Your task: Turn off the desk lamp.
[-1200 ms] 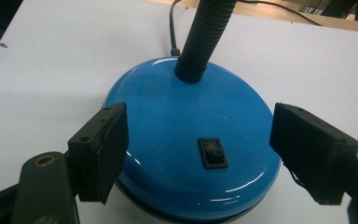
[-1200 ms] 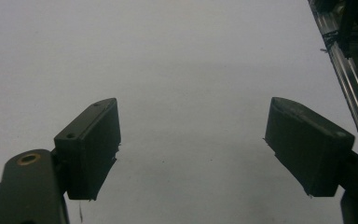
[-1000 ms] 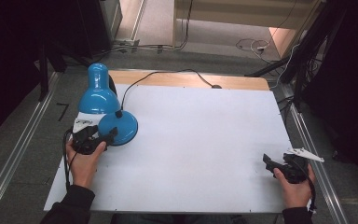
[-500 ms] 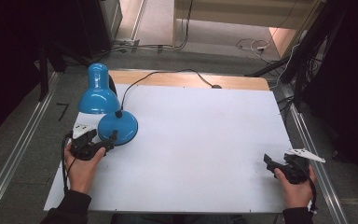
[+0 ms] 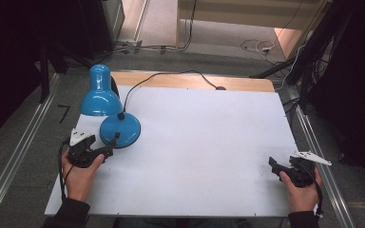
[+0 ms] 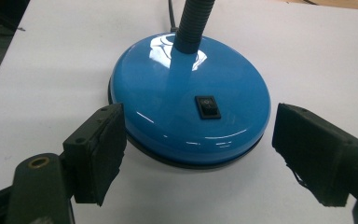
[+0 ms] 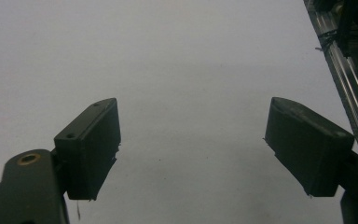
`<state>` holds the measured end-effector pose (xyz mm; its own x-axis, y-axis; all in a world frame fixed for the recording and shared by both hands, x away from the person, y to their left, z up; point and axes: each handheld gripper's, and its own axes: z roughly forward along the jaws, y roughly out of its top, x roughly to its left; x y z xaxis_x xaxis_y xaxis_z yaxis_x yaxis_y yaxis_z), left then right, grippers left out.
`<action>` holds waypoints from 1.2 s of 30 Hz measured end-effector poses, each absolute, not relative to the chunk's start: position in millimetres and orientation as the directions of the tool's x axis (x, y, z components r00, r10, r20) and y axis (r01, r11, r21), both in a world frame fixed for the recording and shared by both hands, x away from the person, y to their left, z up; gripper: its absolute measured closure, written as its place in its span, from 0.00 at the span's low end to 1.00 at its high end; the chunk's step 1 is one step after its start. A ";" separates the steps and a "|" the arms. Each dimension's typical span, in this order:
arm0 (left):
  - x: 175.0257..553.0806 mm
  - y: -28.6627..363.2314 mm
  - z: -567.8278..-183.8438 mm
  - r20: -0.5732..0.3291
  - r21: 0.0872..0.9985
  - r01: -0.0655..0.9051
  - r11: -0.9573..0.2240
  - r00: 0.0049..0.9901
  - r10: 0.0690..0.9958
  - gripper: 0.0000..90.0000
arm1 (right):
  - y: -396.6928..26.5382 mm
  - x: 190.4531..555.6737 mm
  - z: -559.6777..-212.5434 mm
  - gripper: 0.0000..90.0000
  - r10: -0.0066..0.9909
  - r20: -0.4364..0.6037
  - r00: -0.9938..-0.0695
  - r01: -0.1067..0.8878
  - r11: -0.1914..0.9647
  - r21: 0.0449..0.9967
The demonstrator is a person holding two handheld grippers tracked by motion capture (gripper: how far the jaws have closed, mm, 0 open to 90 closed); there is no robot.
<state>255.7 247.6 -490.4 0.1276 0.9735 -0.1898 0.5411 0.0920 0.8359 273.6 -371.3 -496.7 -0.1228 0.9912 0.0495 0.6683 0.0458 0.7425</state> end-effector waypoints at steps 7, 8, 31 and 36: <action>250.9 251.0 -490.3 -0.191 0.837 0.539 0.093 0.127 0.973 0.20 | -371.2 273.7 -496.6 0.19 0.991 0.050 -0.122 0.668 0.045 0.743; 250.1 251.1 -490.2 -0.193 0.836 0.540 0.096 0.125 0.973 0.20 | -371.2 273.7 -496.6 0.19 0.991 0.049 -0.122 0.668 0.046 0.743; 237.3 257.3 -491.4 -0.206 0.826 0.553 0.104 0.126 0.970 0.20 | -371.2 273.8 -496.8 0.19 0.992 0.048 -0.120 0.670 0.045 0.741; 234.6 257.9 -491.3 -0.205 0.826 0.555 0.100 0.129 0.970 0.20 | -371.2 273.5 -496.6 0.19 0.992 0.050 -0.120 0.669 0.044 0.742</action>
